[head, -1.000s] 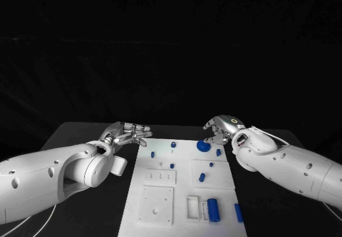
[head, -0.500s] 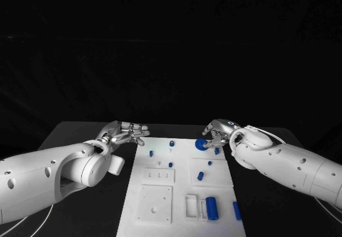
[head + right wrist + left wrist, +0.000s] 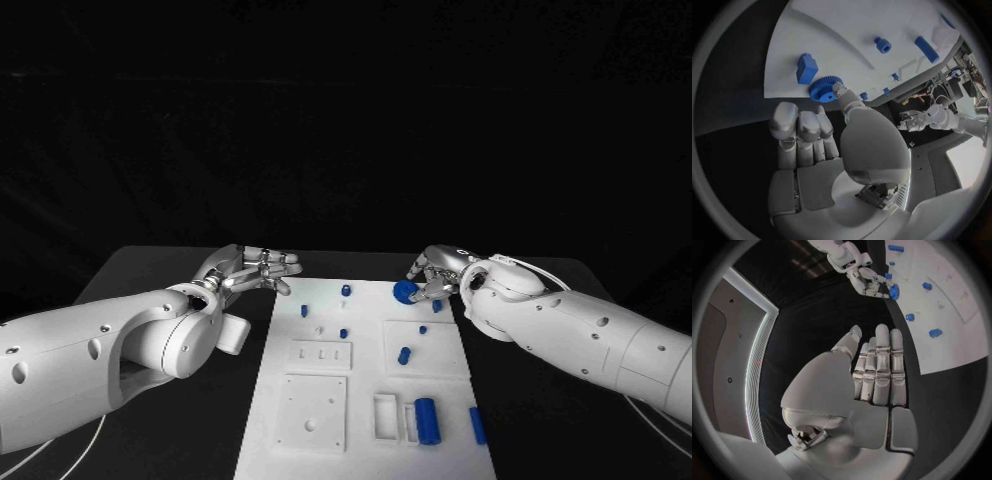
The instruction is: Assemble the parts on the task board
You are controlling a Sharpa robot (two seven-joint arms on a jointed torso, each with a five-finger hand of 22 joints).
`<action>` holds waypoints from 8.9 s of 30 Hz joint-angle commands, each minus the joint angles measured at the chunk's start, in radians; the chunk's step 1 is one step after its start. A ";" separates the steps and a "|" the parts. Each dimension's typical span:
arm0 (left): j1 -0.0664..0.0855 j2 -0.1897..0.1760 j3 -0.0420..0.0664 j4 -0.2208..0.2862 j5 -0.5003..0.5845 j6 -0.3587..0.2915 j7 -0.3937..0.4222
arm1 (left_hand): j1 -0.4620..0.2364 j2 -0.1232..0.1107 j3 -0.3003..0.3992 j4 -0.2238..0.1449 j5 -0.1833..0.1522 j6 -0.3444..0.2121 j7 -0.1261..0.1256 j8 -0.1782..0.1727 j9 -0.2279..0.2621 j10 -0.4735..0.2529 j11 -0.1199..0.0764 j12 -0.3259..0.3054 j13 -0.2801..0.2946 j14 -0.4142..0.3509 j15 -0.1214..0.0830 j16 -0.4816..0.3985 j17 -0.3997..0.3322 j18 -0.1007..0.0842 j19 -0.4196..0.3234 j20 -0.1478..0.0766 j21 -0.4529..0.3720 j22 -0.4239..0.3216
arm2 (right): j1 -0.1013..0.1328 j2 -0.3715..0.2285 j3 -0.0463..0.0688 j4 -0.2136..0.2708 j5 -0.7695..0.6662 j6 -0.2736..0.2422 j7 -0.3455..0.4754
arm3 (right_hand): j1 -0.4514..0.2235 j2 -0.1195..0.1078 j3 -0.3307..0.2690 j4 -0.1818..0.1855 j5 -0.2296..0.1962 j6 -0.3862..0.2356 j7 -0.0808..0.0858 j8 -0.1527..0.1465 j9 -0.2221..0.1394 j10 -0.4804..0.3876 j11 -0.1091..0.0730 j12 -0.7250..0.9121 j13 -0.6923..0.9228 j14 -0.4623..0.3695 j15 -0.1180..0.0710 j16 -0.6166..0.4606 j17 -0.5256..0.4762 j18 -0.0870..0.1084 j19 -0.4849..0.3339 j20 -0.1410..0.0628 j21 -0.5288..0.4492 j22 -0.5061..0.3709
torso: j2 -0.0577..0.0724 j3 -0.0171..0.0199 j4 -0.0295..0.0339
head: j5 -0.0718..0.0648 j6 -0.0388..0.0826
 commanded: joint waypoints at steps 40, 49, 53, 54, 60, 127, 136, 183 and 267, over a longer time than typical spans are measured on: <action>0.004 0.001 0.001 0.003 -0.012 0.013 0.004 | 0.013 0.003 -0.034 0.025 0.000 -0.006 0.000 -0.003 -0.001 -0.007 0.003 0.001 0.001 -0.002 0.007 0.000 -0.005 -0.003 0.022 0.002 -0.036 -0.017 | -0.010 0.031 -0.008 -0.036 -0.014 0.072 0.002 | -0.019 0.018 -0.009 0.006 0.002 0.029 0.001 0.002 0.000 0.006 0.001 0.001 0.004 0.007 -0.001 -0.001 0.015 0.001 0.051 0.006 0.004 0.114 | 0.001 -0.0005 0.0001 | 0.008 -0.004; 0.004 0.002 0.001 0.002 -0.012 0.014 0.003 | 0.016 0.003 -0.034 0.023 0.003 -0.006 0.001 -0.003 0.000 -0.008 0.003 0.001 0.001 -0.002 0.007 0.000 -0.005 -0.003 0.022 0.002 -0.036 -0.016 | -0.014 0.033 -0.015 -0.022 -0.076 0.058 -0.011 | -0.039 0.019 0.070 -0.002 0.008 0.093 -0.017 0.001 0.001 0.028 -0.012 0.025 0.029 0.009 -0.010 0.006 0.028 -0.006 0.053 -0.002 0.014 0.115 | 0.000 -0.0013 -0.0003 | 0.006 -0.007; 0.004 0.003 0.001 0.002 -0.013 0.014 0.003 | 0.016 0.004 -0.033 0.023 0.004 -0.005 0.000 -0.003 0.000 -0.008 0.003 0.001 0.001 -0.002 0.006 0.000 -0.005 -0.003 0.022 0.002 -0.035 -0.015 | -0.015 0.034 -0.017 -0.009 -0.099 0.039 -0.033 | -0.049 0.022 0.113 -0.001 -0.014 0.113 -0.022 0.001 0.002 0.035 -0.016 0.031 0.036 0.010 -0.012 0.007 0.031 -0.008 0.054 -0.004 0.017 0.116 | 0.000 -0.0003 0.0003 | 0.005 -0.002; 0.004 0.003 0.001 0.002 -0.013 0.014 0.003 | 0.016 0.004 -0.033 0.023 0.006 -0.005 0.000 -0.002 0.000 -0.008 0.003 0.001 0.001 -0.002 0.006 0.000 -0.005 -0.003 0.022 0.001 -0.035 -0.015 | -0.015 0.034 -0.017 -0.006 -0.103 0.034 -0.037 | -0.050 0.022 0.120 -0.001 -0.015 0.117 -0.023 0.001 0.002 0.036 -0.017 0.031 0.038 0.010 -0.013 0.007 0.032 -0.009 0.054 -0.005 0.020 0.117 | 0.000 -0.0003 0.0004 | 0.005 -0.002; 0.004 0.002 0.001 0.002 -0.013 0.014 0.005 | 0.017 0.003 -0.032 0.021 0.011 -0.004 0.000 -0.002 0.000 -0.008 0.003 0.001 0.001 -0.002 0.006 0.000 -0.005 -0.002 0.021 0.001 -0.034 -0.013 | -0.016 0.030 -0.019 0.030 -0.135 -0.024 -0.072 | -0.062 0.014 0.159 -0.004 -0.006 0.132 -0.027 0.001 0.002 0.044 -0.019 0.035 0.044 0.011 -0.015 0.010 0.035 -0.011 0.056 -0.008 0.030 0.118 | 0.000 -0.0001 -0.0004 | 0.007 -0.001; 0.004 0.010 0.002 0.003 -0.015 0.010 0.005 | 0.007 0.002 -0.017 0.009 0.012 -0.002 0.000 -0.003 0.000 -0.014 0.005 0.001 0.001 -0.003 0.007 0.000 -0.005 -0.001 0.014 0.002 -0.027 0.005 | -0.040 0.143 -0.078 0.170 -0.306 -0.150 -0.207 | -0.054 -0.022 0.171 0.075 -0.079 0.147 -0.033 0.001 0.002 0.046 -0.020 0.017 0.038 0.009 -0.021 -0.006 0.017 -0.015 0.056 -0.014 0.034 0.119 | 0.001 -0.0017 0.0029 | 0.065 0.017; 0.004 0.009 0.002 0.004 -0.015 0.008 0.005 | 0.007 0.002 -0.017 0.009 0.012 -0.002 0.000 -0.003 0.000 -0.014 0.005 0.001 0.001 -0.003 0.007 0.000 -0.005 -0.001 0.014 0.002 -0.027 0.005 | -0.040 0.152 -0.078 0.158 -0.322 -0.161 -0.223 | -0.052 -0.025 0.180 0.074 -0.084 0.149 -0.034 0.001 0.002 0.045 -0.020 0.015 0.034 0.009 -0.022 -0.008 0.015 -0.015 0.057 -0.015 0.036 0.120 | 0.001 -0.0012 0.0013 | 0.065 0.016; 0.008 0.014 0.002 -0.003 -0.015 0.001 0.001 | 0.010 -0.002 -0.021 0.006 0.013 -0.013 0.005 -0.003 -0.001 -0.041 0.013 0.001 0.001 0.001 0.010 -0.004 -0.007 0.003 0.017 0.005 -0.033 0.007 | -0.033 0.181 -0.079 0.137 -0.308 -0.163 -0.218 | -0.060 -0.040 0.155 0.077 -0.089 0.042 -0.018 0.001 0.000 0.020 -0.012 -0.017 -0.007 0.008 -0.017 -0.025 0.007 -0.008 0.056 -0.009 0.019 0.118 | 0.002 -0.0004 0.0010 | 0.065 0.013; 0.011 -0.002 -0.005 -0.051 -0.024 0.028 0.006 | 0.003 0.003 -0.012 0.015 0.013 -0.007 -0.001 -0.002 -0.001 0.017 -0.003 0.002 0.001 -0.005 0.004 -0.002 -0.004 -0.006 0.017 -0.001 -0.044 0.013 | -0.125 -0.103 0.027 -0.036 0.332 -0.031 0.335 | -0.045 0.142 -0.013 -0.066 -0.134 0.049 -0.006 0.001 -0.001 -0.005 -0.003 -0.014 -0.015 0.007 -0.005 -0.028 0.035 0.000 0.041 0.004 0.025 0.119 | -0.007 0.0331 -0.0294 | 0.009 -0.010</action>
